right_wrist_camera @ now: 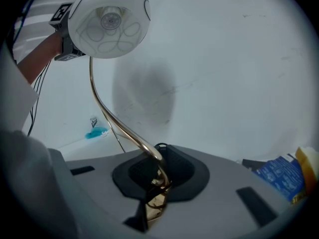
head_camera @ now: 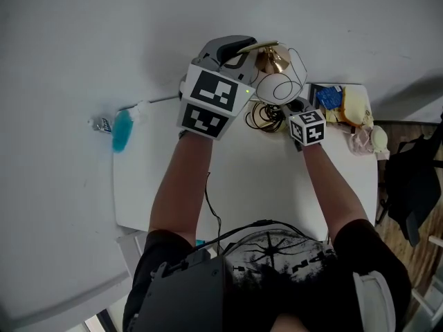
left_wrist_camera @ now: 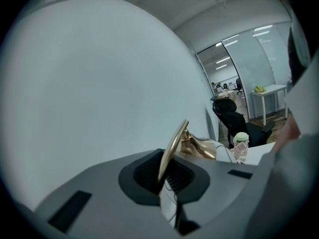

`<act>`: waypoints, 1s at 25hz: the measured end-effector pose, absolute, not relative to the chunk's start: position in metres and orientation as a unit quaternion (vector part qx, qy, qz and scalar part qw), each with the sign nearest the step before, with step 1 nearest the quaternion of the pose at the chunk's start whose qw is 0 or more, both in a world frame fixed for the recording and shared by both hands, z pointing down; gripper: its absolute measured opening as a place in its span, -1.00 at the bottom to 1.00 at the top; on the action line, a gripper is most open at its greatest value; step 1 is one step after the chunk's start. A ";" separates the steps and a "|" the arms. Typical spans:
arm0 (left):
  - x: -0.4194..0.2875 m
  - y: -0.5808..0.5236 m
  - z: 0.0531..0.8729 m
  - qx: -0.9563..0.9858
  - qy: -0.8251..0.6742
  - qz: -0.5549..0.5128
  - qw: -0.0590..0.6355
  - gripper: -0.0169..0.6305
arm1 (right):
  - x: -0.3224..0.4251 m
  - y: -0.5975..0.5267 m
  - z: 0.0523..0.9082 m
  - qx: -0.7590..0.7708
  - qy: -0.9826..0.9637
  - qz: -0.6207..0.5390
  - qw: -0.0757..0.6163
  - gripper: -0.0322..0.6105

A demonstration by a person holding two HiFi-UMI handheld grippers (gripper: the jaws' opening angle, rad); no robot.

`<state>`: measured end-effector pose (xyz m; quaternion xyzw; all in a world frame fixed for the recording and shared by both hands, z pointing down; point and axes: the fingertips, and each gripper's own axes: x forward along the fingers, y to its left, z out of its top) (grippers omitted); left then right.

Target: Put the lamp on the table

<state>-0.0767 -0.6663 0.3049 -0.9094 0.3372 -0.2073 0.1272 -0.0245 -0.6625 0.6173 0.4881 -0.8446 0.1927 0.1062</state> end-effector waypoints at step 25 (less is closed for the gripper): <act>-0.028 -0.684 0.325 -0.903 0.304 -0.262 0.151 -0.90 | -0.015 -0.676 0.640 0.490 -0.846 0.207 0.046 -0.81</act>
